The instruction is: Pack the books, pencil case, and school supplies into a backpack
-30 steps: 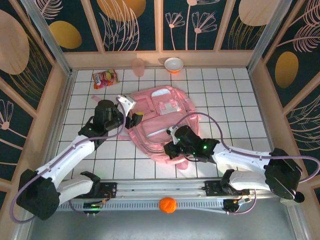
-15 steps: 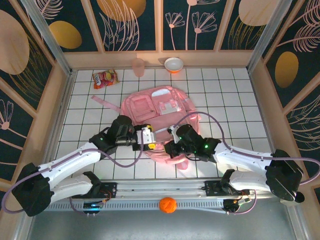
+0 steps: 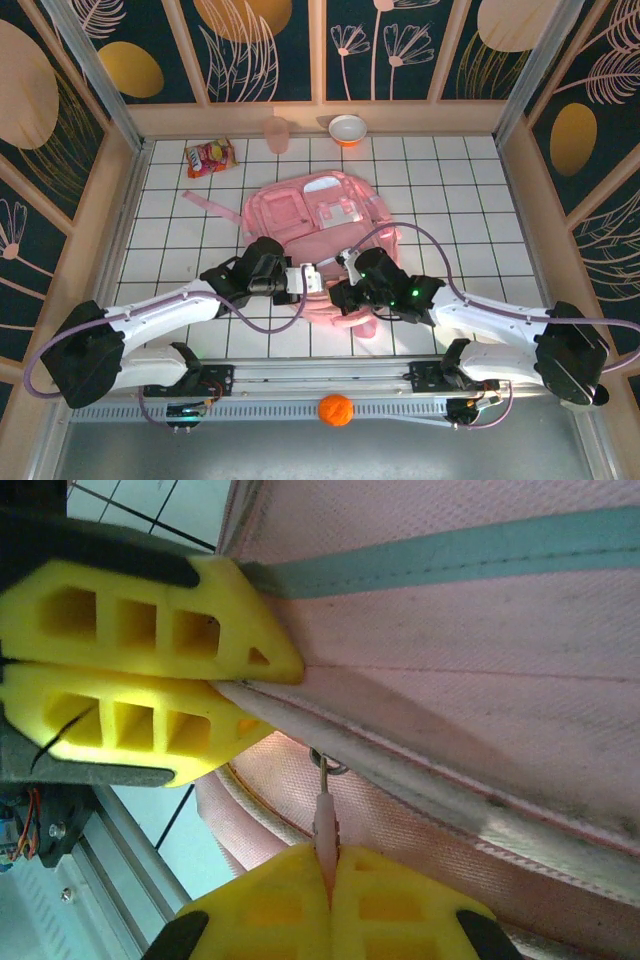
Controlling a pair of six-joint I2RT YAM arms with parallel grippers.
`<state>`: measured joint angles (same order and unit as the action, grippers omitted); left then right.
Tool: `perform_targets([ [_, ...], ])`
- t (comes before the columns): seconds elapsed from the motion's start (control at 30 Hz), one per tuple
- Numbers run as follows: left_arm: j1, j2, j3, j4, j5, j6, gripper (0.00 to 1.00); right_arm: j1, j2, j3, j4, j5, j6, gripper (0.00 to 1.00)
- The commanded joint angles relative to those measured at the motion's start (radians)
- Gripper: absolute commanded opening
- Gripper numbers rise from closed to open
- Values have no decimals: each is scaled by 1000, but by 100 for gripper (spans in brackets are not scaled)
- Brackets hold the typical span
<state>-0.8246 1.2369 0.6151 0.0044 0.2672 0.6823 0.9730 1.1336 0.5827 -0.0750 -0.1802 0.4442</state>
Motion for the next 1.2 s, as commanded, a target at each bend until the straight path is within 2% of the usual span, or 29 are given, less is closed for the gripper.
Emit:
perform_targets([
  [0.0, 4, -22, 12, 27, 90, -74, 0, -7, -19, -10, 51, 30, -9, 0],
  [0.17, 5, -31, 8, 59, 157, -155, 0, -5, -17, -29, 69, 36, 5, 8],
  [0.57, 4, -54, 11, 87, 184, -196, 0, -6, 17, -1, 59, 105, -4, 19],
  [0.67, 4, -60, 2, 103, 178, -209, 0, -4, 15, 0, 70, 96, -7, 16],
  [0.77, 5, -72, -12, 104, 124, -214, 0, -7, -1, 13, 17, 119, -10, 1],
  [0.8, 6, -79, -23, 108, 101, -214, 0, -8, -9, 18, -10, 132, -11, 0],
  [0.9, 20, -112, -65, 111, 41, -207, 0, -38, -58, 20, -99, 153, -15, 0],
  [1.1, 119, -204, -126, 52, 31, -202, 0, -174, -182, -23, -180, 84, -38, 0],
  [1.17, 137, -237, -147, 43, 20, -200, 0, -192, -198, -26, -180, 63, -47, 0],
])
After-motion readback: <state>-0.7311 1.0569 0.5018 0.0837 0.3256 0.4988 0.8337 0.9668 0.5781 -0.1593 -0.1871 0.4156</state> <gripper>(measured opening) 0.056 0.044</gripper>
